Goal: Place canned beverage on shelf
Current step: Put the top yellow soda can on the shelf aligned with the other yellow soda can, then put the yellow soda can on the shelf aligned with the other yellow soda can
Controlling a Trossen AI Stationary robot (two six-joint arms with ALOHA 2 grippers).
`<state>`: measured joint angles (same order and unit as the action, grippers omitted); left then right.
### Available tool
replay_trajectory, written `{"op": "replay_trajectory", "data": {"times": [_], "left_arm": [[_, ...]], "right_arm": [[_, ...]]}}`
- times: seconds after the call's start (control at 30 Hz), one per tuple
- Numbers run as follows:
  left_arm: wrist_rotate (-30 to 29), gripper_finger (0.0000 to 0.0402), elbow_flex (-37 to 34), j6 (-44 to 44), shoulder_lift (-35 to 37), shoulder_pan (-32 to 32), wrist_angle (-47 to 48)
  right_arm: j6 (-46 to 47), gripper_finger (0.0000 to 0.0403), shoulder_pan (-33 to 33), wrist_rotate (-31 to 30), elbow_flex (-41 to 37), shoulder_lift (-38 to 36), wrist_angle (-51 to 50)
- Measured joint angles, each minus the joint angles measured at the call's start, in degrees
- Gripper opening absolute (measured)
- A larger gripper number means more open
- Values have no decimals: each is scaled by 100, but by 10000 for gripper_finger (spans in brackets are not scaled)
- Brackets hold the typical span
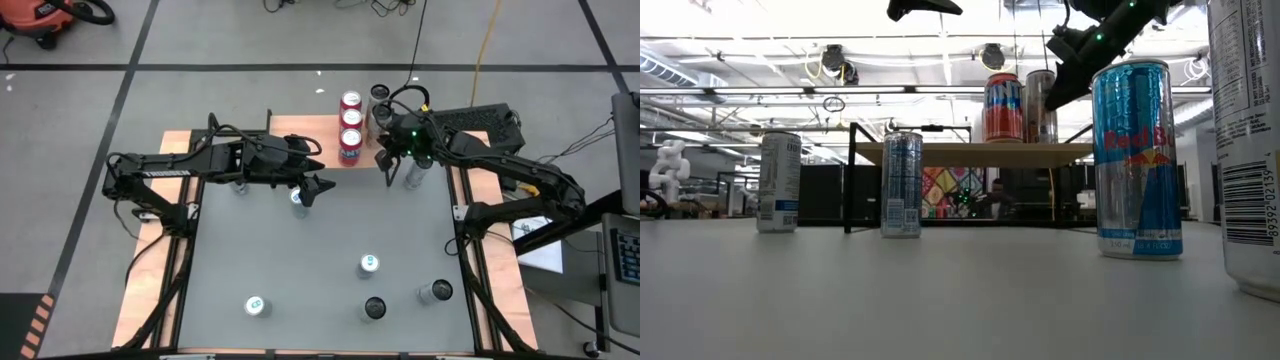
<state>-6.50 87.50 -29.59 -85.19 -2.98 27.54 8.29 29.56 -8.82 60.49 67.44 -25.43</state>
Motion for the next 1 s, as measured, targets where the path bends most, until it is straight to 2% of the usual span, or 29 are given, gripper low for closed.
{"op": "replay_trajectory", "data": {"times": [0.53, 0.63, 0.77, 1.0], "left_arm": [[33, 338, 2, 0, 0, 0, 1], [129, 338, 2, -8, 0, 0, 2], [208, 338, 2, -153, 0, 71, 45], [226, 338, 2, -151, 0, 335, 49]], "right_arm": [[97, 17, 0, -144, 0, -27, -17], [223, 17, -8, 390, 43, -161, -118], [598, 18, -190, 1258, 493, -322, -1148], [1038, 18, -947, 2103, 1358, -442, -2700]]}}
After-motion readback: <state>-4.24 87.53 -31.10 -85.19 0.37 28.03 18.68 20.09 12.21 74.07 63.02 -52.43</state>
